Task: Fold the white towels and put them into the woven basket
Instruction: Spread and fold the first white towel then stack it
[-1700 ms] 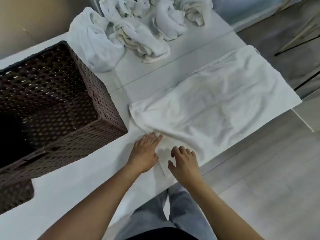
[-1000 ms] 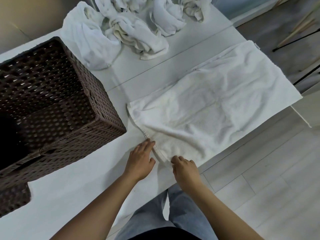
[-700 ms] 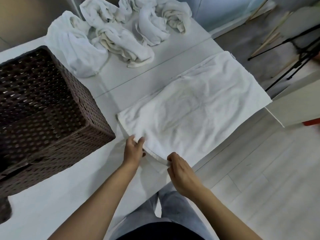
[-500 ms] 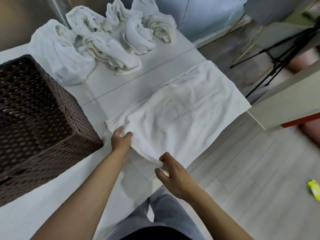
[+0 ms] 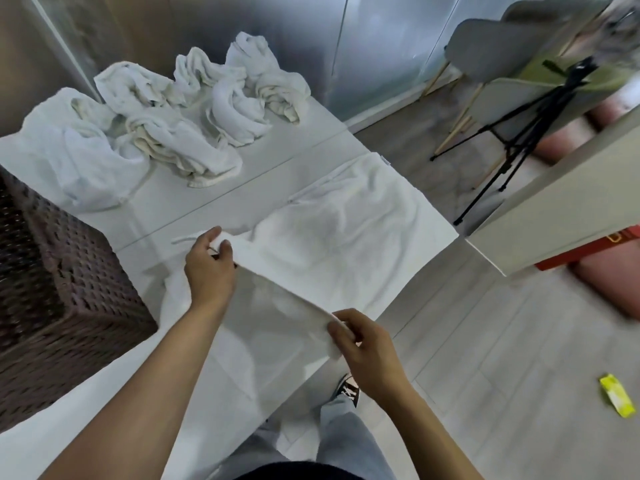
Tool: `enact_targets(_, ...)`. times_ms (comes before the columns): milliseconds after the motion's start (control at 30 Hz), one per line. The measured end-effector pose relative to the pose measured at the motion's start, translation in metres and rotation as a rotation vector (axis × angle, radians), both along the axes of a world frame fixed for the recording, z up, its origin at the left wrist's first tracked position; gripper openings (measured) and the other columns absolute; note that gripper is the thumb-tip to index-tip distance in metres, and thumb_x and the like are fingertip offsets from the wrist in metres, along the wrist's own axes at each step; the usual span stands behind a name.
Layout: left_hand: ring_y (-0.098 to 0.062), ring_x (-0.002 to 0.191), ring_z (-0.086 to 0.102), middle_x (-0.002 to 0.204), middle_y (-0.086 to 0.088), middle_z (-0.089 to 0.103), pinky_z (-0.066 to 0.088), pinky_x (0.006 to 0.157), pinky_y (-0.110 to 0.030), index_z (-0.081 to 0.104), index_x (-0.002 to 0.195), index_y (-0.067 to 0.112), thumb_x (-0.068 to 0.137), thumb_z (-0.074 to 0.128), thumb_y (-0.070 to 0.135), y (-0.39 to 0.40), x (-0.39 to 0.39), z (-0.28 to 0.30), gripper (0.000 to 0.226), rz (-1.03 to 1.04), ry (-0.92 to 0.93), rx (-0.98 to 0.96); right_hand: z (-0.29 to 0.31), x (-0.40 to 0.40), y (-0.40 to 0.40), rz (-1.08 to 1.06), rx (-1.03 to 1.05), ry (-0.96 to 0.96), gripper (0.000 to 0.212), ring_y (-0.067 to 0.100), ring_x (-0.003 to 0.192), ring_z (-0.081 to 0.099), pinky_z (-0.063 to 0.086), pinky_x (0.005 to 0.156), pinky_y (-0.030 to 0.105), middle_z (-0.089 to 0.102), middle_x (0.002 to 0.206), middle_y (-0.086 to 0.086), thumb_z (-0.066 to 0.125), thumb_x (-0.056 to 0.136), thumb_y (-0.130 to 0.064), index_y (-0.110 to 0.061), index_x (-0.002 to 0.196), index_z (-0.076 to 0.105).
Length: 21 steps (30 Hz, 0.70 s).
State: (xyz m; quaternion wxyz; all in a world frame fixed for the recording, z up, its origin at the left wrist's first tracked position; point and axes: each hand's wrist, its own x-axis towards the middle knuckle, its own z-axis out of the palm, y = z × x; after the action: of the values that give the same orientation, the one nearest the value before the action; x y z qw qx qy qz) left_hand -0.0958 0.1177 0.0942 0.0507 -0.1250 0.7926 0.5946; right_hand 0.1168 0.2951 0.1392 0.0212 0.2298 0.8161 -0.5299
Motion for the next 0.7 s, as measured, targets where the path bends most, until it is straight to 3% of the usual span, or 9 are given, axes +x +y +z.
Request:
enact_targets(100,-0.021,0.103,0.067,0.125,-0.008,0.065,0.059,0.083,-0.03,0.063,0.132,0.021,0.101,0.055,0.021,0.034,-0.009,0.012,0.032,-0.022,0.056,-0.028,0.007,-0.004,0.04,-0.025,-0.044,0.021,0.009,0.011,0.064,0.057,0.043,0.059,0.019,0.07,0.077,-0.002,0.063,0.101,-0.03,-0.028,0.095,0.069)
enact_targets(200,-0.024,0.097,0.068,0.117,-0.008,0.069,0.056,0.094,-0.045,0.064,0.129,0.025,0.1,0.054,0.027,0.075,-0.014,0.024,0.03,-0.034,0.117,-0.1,0.006,-0.012,0.086,-0.026,-0.053,0.028,0.008,0.008,0.063,0.052,0.042,0.06,0.021,0.067,0.074,-0.006,0.063,0.1,-0.032,-0.029,0.094,0.068)
enact_targets(267,-0.024,0.093,0.068,0.115,-0.008,0.069,0.055,0.093,-0.046,0.064,0.128,0.027,0.1,0.052,0.031,0.103,-0.016,0.032,0.031,-0.028,0.126,-0.121,0.004,-0.018,0.116,-0.032,-0.05,0.051,0.01,0.004,0.063,0.049,0.039,0.061,0.019,0.06,0.071,-0.012,0.064,0.1,-0.031,-0.028,0.091,0.068)
enact_targets(400,-0.018,0.09,0.07,0.117,0.006,0.061,0.059,0.088,-0.043,0.063,0.13,0.02,0.101,0.053,0.031,0.161,-0.022,0.05,0.032,-0.014,0.14,-0.135,0.001,-0.027,0.173,-0.087,0.039,0.121,0.012,0.006,0.083,0.06,0.04,0.07,0.013,0.061,0.088,-0.011,0.067,0.097,-0.026,-0.033,0.088,0.072)
enact_targets(500,-0.012,0.08,0.069,0.118,0.004,0.061,0.059,0.088,-0.04,0.063,0.13,0.017,0.1,0.053,0.017,0.203,-0.03,0.059,0.031,0.003,0.147,-0.17,-0.002,-0.031,0.213,-0.089,0.011,0.116,0.011,0.006,0.076,0.058,0.04,0.067,0.013,0.064,0.083,-0.01,0.066,0.099,-0.027,-0.032,0.091,0.072)
enact_targets(700,-0.022,0.104,0.063,0.115,-0.001,0.059,0.061,0.082,-0.043,0.068,0.12,0.019,0.091,0.058,0.01,0.278,-0.055,0.057,0.032,0.005,0.203,-0.232,-0.009,-0.046,0.283,-0.155,-0.079,0.126,0.012,0.005,0.058,0.045,0.037,0.057,0.018,0.058,0.065,-0.01,0.066,0.098,-0.023,-0.026,0.089,0.072)
